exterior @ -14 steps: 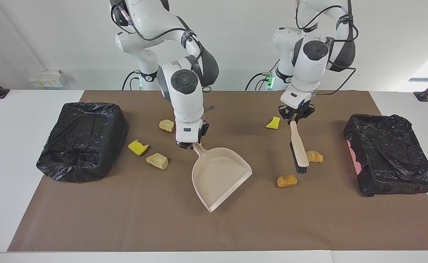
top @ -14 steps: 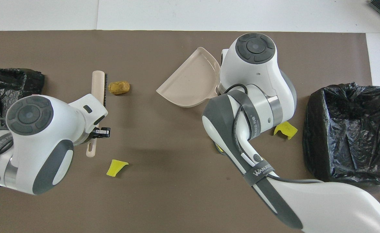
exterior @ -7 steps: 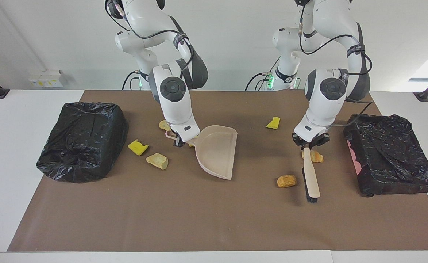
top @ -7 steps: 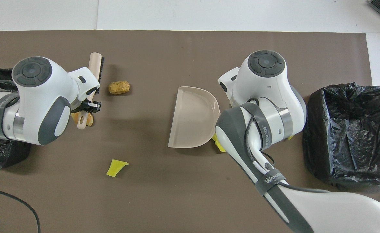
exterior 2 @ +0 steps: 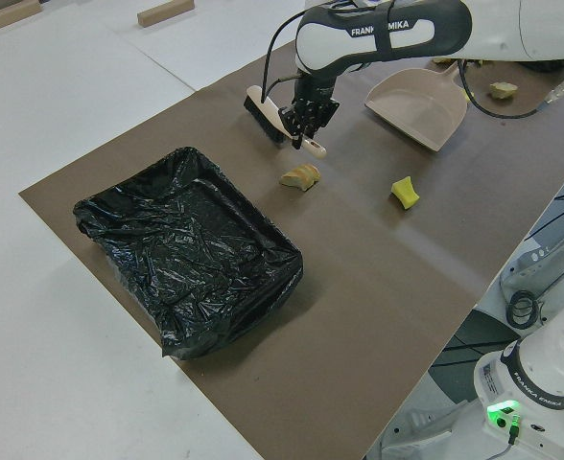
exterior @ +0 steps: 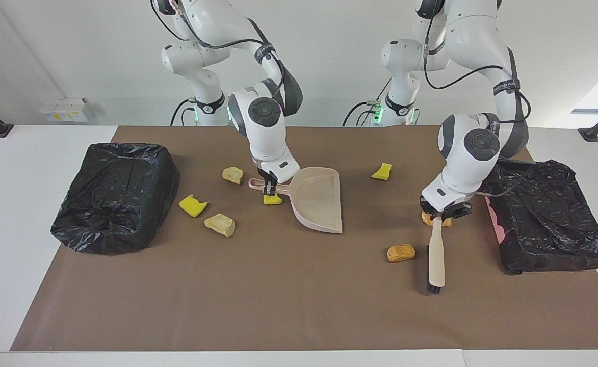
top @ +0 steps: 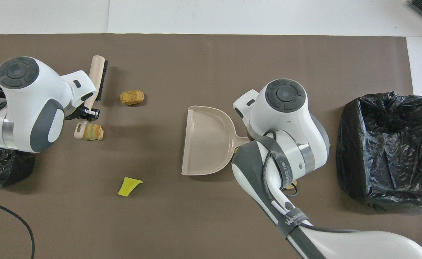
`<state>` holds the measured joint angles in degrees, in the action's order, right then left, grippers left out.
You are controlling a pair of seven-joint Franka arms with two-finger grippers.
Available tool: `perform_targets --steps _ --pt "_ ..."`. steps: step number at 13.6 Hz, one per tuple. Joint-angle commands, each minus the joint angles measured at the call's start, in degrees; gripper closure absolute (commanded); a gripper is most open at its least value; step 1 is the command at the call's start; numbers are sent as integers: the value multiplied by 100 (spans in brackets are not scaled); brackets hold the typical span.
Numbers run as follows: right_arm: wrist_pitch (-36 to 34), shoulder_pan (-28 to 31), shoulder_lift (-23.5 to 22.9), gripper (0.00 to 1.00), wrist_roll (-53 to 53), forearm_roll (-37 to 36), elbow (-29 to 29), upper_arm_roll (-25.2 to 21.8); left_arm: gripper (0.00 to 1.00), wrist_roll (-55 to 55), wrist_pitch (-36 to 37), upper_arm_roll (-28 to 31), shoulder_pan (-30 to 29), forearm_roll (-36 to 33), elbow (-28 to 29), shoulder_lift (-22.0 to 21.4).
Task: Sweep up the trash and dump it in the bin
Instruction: 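Lift the dustpan with the right gripper while the left gripper grasps the brush, then sweep tan chunks toward the dustpan with the brush in the left gripper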
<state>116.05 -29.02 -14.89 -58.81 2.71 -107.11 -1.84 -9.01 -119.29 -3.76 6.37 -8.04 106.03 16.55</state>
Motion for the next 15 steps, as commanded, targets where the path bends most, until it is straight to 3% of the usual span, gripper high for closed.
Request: perform_targets --steps 1,4,6,11,15 --pt "155 81 180 100 -87 -130 -249 34 100 -565 73 6 31 -13 153 -133" --pt "181 81 189 100 -87 -166 -275 34 100 -1696 125 -2 136 -4 312 -248" --pt "251 72 189 100 -78 -174 -389 34 100 -1849 257 -2 250 -4 549 -406" --pt "392 72 197 100 -87 -174 -504 34 100 -1718 222 -2 786 319 1340 -863" --pt "392 72 197 100 -87 -166 -513 34 100 -640 248 -2 1400 409 1648 -1118"
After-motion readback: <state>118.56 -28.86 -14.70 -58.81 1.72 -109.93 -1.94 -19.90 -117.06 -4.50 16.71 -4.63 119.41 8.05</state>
